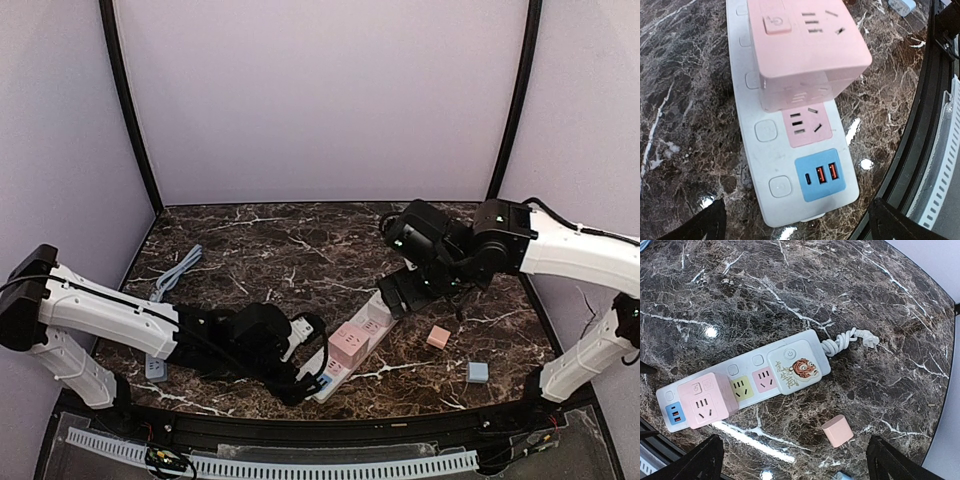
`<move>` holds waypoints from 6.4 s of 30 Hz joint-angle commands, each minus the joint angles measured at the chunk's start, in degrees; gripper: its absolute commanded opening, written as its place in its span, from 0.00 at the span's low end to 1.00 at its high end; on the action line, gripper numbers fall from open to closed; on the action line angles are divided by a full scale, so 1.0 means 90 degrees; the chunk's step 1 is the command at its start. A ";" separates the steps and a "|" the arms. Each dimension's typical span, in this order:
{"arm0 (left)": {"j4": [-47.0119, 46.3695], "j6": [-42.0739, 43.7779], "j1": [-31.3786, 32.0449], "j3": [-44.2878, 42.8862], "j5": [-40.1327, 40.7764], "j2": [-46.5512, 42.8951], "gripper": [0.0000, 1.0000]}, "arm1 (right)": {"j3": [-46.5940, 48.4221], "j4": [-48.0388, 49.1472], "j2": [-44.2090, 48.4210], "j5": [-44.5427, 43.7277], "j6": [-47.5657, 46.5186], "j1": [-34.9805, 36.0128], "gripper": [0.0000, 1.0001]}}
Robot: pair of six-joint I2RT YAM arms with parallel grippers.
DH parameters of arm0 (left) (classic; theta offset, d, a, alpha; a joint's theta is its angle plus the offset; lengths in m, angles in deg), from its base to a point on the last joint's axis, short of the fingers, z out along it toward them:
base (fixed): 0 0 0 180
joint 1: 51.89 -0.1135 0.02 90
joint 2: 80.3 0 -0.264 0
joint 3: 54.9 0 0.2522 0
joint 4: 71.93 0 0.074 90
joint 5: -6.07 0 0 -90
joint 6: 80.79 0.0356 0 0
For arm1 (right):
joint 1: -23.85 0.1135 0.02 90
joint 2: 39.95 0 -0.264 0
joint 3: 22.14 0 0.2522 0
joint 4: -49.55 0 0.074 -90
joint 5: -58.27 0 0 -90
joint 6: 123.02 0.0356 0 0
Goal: Insert the plug
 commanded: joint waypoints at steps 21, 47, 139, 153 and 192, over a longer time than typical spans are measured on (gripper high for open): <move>-0.0102 0.0313 0.0265 -0.0707 0.1252 0.1444 0.96 | -0.1306 0.0702 0.1063 -0.0149 0.0297 -0.0155 0.99; -0.0841 0.1080 -0.1267 -0.1163 0.1714 0.1951 0.68 | -0.2283 0.1553 0.1735 0.0115 0.0221 -0.0168 0.99; 0.1923 0.1600 -0.7478 -0.2854 -0.0356 0.2595 0.60 | -0.2718 0.3908 0.1147 0.1246 -0.1025 -0.0278 0.99; 0.1737 0.1537 -0.7353 -0.2397 -0.0926 0.2024 0.20 | -0.2693 0.3936 0.1133 0.1300 -0.1059 -0.0278 0.98; -0.0234 0.1219 -0.3930 0.0306 -0.2185 -0.1987 0.10 | -0.2564 0.3612 0.1515 0.0783 -0.0754 -0.0281 0.99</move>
